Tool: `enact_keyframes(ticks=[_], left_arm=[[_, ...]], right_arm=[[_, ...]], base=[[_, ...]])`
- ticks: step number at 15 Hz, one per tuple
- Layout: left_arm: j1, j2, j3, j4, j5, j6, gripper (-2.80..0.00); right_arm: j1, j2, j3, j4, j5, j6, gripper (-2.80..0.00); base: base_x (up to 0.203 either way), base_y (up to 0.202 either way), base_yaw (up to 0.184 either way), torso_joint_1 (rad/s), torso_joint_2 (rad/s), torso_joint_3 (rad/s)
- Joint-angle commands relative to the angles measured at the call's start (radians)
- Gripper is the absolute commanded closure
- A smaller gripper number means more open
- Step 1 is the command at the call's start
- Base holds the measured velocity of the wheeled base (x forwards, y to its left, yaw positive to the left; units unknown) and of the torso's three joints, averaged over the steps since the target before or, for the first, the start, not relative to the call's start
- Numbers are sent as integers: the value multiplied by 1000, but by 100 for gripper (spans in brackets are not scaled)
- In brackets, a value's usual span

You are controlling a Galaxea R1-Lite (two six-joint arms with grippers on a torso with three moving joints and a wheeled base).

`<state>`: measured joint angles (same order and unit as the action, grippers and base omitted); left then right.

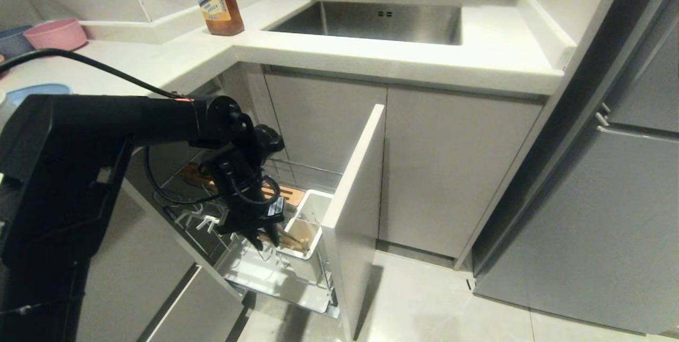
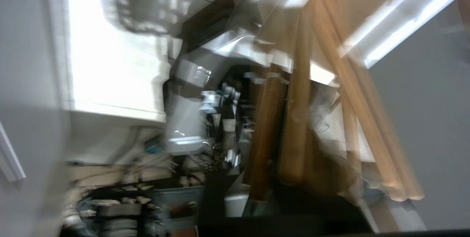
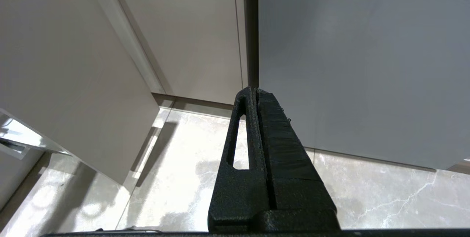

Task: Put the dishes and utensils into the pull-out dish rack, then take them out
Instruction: Take the chopsticks out of the cupboard

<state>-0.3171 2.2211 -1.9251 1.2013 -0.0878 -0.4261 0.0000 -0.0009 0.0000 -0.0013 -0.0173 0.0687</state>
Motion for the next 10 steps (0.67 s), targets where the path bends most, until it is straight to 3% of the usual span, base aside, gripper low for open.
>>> enact_keyframes(ticks=[1,10], left_arm=[[0,0,0,6,8,-5,0],[-15,-67,9,21,1,-16,0]], right_arm=[[0,1,0,0,-1,0,0],[0,1,0,0,-1,0,0]], base=[[0,0,0,0,0,0],[0,0,0,0,0,0]])
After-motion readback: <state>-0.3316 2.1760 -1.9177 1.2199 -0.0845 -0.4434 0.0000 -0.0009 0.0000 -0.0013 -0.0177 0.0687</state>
